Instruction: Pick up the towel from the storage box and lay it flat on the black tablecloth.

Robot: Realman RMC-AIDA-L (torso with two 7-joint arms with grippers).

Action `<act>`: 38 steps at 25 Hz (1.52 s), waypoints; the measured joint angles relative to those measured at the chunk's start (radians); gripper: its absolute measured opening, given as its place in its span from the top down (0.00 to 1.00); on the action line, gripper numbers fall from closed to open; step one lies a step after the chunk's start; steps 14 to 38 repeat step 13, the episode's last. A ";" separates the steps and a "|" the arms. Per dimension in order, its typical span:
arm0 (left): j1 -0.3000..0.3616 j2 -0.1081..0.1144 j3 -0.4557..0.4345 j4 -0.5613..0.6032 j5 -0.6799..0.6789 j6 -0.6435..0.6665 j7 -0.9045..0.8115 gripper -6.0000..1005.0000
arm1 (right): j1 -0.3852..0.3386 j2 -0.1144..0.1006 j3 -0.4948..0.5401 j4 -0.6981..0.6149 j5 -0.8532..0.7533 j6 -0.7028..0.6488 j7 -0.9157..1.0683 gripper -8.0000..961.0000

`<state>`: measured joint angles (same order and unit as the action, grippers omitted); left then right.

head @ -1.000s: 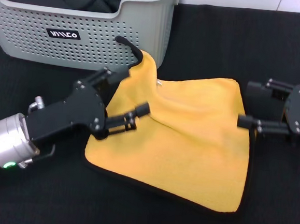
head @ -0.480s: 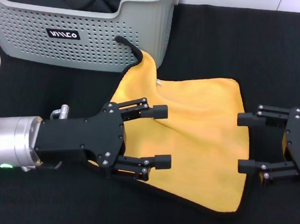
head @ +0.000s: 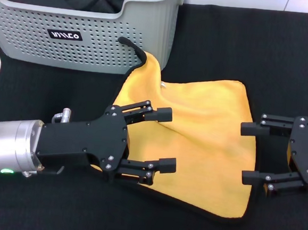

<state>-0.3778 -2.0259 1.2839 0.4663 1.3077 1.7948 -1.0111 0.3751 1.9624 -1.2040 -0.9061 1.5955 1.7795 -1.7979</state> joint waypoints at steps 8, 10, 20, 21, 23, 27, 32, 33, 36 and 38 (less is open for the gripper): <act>-0.001 -0.004 0.000 0.000 0.001 0.000 -0.001 0.11 | 0.001 0.005 0.000 -0.001 -0.007 -0.001 -0.001 0.13; -0.001 -0.005 0.000 0.000 0.001 0.001 -0.001 0.11 | 0.001 0.007 0.000 -0.001 -0.008 -0.001 -0.001 0.13; -0.002 -0.005 0.000 0.000 -0.002 0.001 -0.003 0.11 | 0.000 0.008 0.000 0.000 -0.012 -0.001 -0.002 0.13; -0.002 -0.005 0.000 0.000 -0.002 0.001 -0.003 0.11 | 0.000 0.008 0.000 0.000 -0.012 -0.001 -0.002 0.13; -0.002 -0.005 0.000 0.000 -0.002 0.001 -0.003 0.11 | 0.000 0.008 0.000 0.000 -0.012 -0.001 -0.002 0.13; -0.002 -0.005 0.000 0.000 -0.002 0.001 -0.003 0.11 | 0.000 0.008 0.000 0.000 -0.012 -0.001 -0.002 0.13; -0.002 -0.005 0.000 0.000 -0.002 0.001 -0.003 0.11 | 0.000 0.008 0.000 0.000 -0.012 -0.001 -0.002 0.13; -0.002 -0.005 0.000 0.000 -0.002 0.001 -0.003 0.11 | 0.000 0.008 0.000 0.000 -0.012 -0.001 -0.002 0.13; -0.002 -0.005 0.000 0.000 -0.002 0.001 -0.003 0.11 | 0.000 0.008 0.000 0.000 -0.012 -0.001 -0.002 0.13; -0.002 -0.005 0.000 0.000 -0.002 0.001 -0.003 0.11 | 0.000 0.008 0.000 0.000 -0.012 -0.001 -0.002 0.13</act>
